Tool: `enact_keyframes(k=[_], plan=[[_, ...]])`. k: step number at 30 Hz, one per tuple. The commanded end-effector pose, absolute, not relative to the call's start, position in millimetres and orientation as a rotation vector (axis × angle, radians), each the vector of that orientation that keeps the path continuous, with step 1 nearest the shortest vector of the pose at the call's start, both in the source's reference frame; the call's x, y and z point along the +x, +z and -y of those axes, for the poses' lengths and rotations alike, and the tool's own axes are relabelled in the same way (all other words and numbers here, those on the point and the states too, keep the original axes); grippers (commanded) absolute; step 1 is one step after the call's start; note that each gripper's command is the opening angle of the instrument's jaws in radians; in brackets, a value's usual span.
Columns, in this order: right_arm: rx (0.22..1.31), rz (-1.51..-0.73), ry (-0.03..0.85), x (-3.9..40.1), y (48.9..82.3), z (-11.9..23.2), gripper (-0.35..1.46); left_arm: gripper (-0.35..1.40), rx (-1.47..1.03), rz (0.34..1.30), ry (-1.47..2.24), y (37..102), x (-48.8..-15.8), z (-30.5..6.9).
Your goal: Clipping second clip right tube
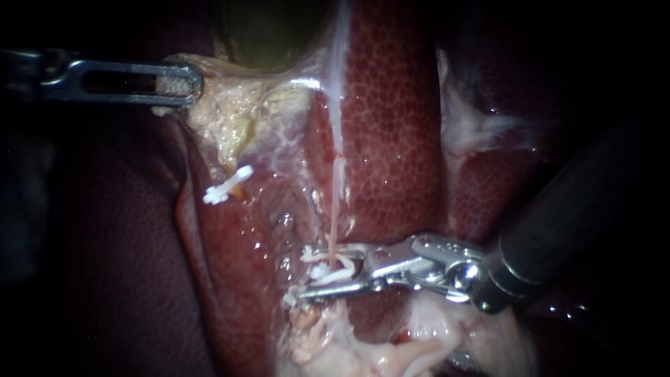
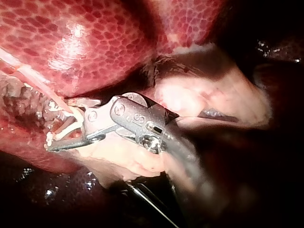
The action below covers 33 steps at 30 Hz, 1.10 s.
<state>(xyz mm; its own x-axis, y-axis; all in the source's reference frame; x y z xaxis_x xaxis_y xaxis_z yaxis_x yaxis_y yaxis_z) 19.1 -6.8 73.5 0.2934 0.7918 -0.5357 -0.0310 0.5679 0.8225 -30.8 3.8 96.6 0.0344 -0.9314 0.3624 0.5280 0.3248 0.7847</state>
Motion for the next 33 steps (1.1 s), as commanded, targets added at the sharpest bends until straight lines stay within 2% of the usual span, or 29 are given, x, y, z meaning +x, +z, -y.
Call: enact_keyframes(k=[1,4,8,9,33], plan=[[0.808,-1.153,0.634,18.8,73.6,6.7,0.29,-0.35,0.51,0.995,-1.199,96.6,-30.8,-3.8],[0.809,-1.153,0.632,18.4,73.7,6.7,0.09,-0.35,0.51,0.995,-1.199,96.6,-30.8,-3.8],[0.818,-1.149,0.639,17.8,73.8,6.6,-0.32,-0.35,0.51,0.995,-1.199,96.6,-30.8,-3.8],[0.822,-1.147,0.644,17.7,73.8,6.6,-0.35,-0.35,0.51,0.995,-1.199,96.6,-30.8,-3.8],[0.835,-1.149,0.627,17.4,74.0,6.6,-0.35,-0.35,0.51,0.995,-1.199,96.6,-30.8,-3.8]])
